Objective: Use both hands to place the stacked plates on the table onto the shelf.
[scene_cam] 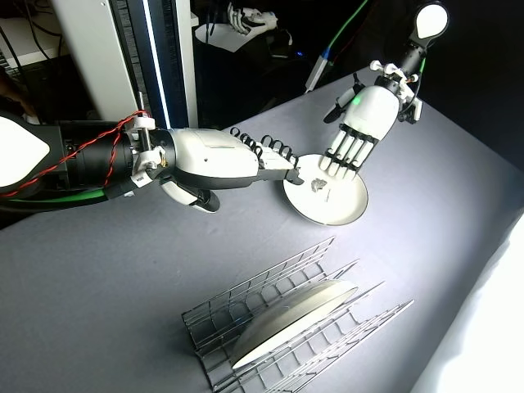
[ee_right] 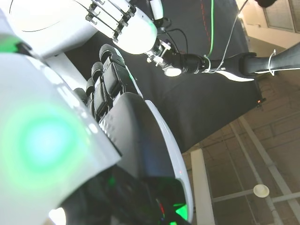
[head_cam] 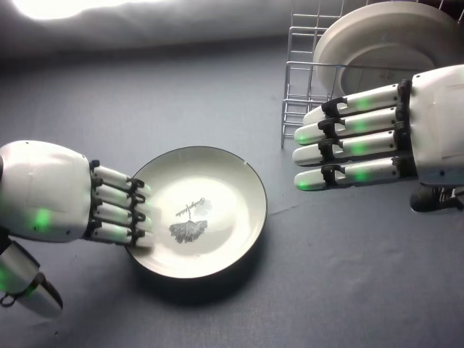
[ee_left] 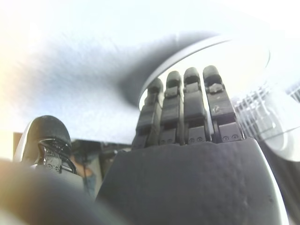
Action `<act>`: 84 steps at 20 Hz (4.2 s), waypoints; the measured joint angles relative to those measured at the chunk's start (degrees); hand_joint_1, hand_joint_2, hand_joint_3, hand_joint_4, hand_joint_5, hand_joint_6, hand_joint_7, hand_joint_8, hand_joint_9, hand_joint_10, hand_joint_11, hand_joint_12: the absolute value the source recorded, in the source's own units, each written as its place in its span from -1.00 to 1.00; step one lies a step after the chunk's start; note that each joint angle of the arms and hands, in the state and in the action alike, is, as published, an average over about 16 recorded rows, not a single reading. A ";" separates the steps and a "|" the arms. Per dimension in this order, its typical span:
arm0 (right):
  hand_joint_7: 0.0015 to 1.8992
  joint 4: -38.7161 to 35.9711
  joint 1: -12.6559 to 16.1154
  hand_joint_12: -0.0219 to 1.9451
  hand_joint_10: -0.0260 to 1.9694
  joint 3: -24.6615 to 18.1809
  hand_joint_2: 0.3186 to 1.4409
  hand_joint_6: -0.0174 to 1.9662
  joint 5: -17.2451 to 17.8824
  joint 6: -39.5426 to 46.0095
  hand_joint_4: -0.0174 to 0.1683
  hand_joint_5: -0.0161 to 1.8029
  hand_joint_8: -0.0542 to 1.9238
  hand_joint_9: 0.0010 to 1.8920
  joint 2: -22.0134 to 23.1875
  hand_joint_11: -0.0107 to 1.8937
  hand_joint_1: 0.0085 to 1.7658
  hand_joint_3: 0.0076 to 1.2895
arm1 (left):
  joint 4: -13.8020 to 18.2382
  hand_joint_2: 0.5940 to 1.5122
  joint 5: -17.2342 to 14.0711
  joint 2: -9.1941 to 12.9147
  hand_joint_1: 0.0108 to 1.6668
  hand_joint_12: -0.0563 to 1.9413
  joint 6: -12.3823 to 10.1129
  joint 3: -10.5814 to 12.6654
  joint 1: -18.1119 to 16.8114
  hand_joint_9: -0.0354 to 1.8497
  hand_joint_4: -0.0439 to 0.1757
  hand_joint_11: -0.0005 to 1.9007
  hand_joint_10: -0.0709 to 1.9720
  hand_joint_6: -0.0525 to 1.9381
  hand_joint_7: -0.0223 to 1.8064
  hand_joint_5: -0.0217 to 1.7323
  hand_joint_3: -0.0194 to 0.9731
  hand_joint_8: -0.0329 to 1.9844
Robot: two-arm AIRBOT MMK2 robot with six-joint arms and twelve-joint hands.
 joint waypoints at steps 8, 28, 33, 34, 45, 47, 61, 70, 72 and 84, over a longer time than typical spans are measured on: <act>-0.97 -0.06 -0.56 -0.68 -0.96 0.00 0.24 -0.95 0.72 -0.27 -0.77 -0.92 -0.93 -0.98 0.12 -0.98 0.21 -0.99 | 0.33 0.12 1.11 -0.51 -1.00 -0.83 0.33 0.64 0.17 -0.87 -0.63 -0.98 -0.92 -0.96 -0.86 -0.87 -0.97 -0.97; -0.95 -0.09 -1.36 -0.76 -0.96 -0.50 0.25 -0.95 1.48 -0.41 -0.77 -0.90 -0.93 -0.97 0.71 -0.98 0.19 -0.99 | 5.49 0.11 3.10 -0.59 -1.00 -0.86 -0.81 -0.19 0.90 -0.87 -0.69 -0.98 -0.92 -0.98 -0.86 -0.91 -0.97 -0.97; -0.94 -0.08 -1.59 -0.77 -0.96 -0.67 0.25 -0.95 1.51 -0.42 -0.77 -0.90 -0.93 -0.97 0.75 -0.98 0.19 -0.99 | 4.43 0.11 3.14 -0.58 -1.00 -0.85 -1.42 -0.90 1.03 -0.87 -0.70 -0.97 -0.92 -0.98 -0.86 -0.91 -0.97 -0.97; -0.94 -0.07 -1.65 -0.78 -0.96 -0.71 0.25 -0.95 1.51 -0.42 -0.77 -0.90 -0.93 -0.97 0.76 -0.98 0.19 -0.99 | 4.15 0.11 3.19 -0.58 -1.00 -0.85 -1.48 -1.09 1.05 -0.87 -0.70 -0.97 -0.92 -0.98 -0.85 -0.91 -0.97 -0.97; -0.95 0.00 -2.23 -0.91 -0.96 -1.17 0.26 -0.95 1.53 -0.44 -0.77 -0.91 -0.93 -0.98 0.96 -0.97 0.18 -0.99 | 1.71 0.10 2.93 -0.34 -1.00 -0.83 -1.45 -6.37 0.64 -0.87 -0.66 -0.97 -0.92 -0.96 -0.85 -0.86 -0.97 -0.96; -0.96 0.04 -2.33 -0.94 -0.96 -1.22 0.26 -0.95 1.53 -0.45 -0.77 -0.91 -0.93 -0.98 1.01 -0.97 0.18 -0.99 | 1.74 0.09 2.91 -0.28 -1.00 -0.83 -1.30 -7.42 0.48 -0.87 -0.65 -0.97 -0.92 -0.95 -0.85 -0.85 -0.97 -0.96; -0.97 0.37 -2.99 -0.97 -0.96 -1.48 0.26 -0.95 1.53 -0.46 -0.77 -0.91 -0.93 -0.98 1.36 -0.96 0.19 -0.99 | 0.32 0.11 4.24 -0.39 -1.00 -0.82 -0.67 -7.65 -0.89 -0.86 -0.59 -0.98 -0.92 -0.94 -0.84 -0.83 -0.96 -0.97; -0.98 0.60 -3.40 -0.97 -0.96 -1.51 0.25 -0.95 1.55 -0.46 -0.77 -0.92 -0.93 -0.99 1.49 -0.96 0.19 -0.99 | 0.21 0.10 -0.52 -0.58 -1.00 -0.81 -5.25 -3.00 -1.29 -0.85 -0.61 -0.98 -0.92 -0.94 -0.84 -0.83 -0.97 -0.97; -0.98 0.65 -3.48 -0.97 -0.96 -1.51 0.25 -0.95 1.56 -0.46 -0.77 -0.92 -0.93 -0.99 1.52 -0.96 0.19 -0.99 | 0.65 0.09 -2.14 -0.54 -1.00 -0.80 -6.52 -2.06 -1.30 -0.85 -0.61 -0.98 -0.92 -0.94 -0.84 -0.83 -0.97 -0.97; -0.98 0.95 -4.05 -0.96 -0.96 -1.59 0.26 -0.95 1.82 -0.47 -0.76 -0.92 -0.93 -0.98 1.68 -0.96 0.20 -0.99 | 4.19 0.08 -7.70 -0.18 -1.00 -0.81 -10.78 0.57 -0.82 -0.85 -0.64 -0.98 -0.92 -0.95 -0.84 -0.84 -0.97 -0.97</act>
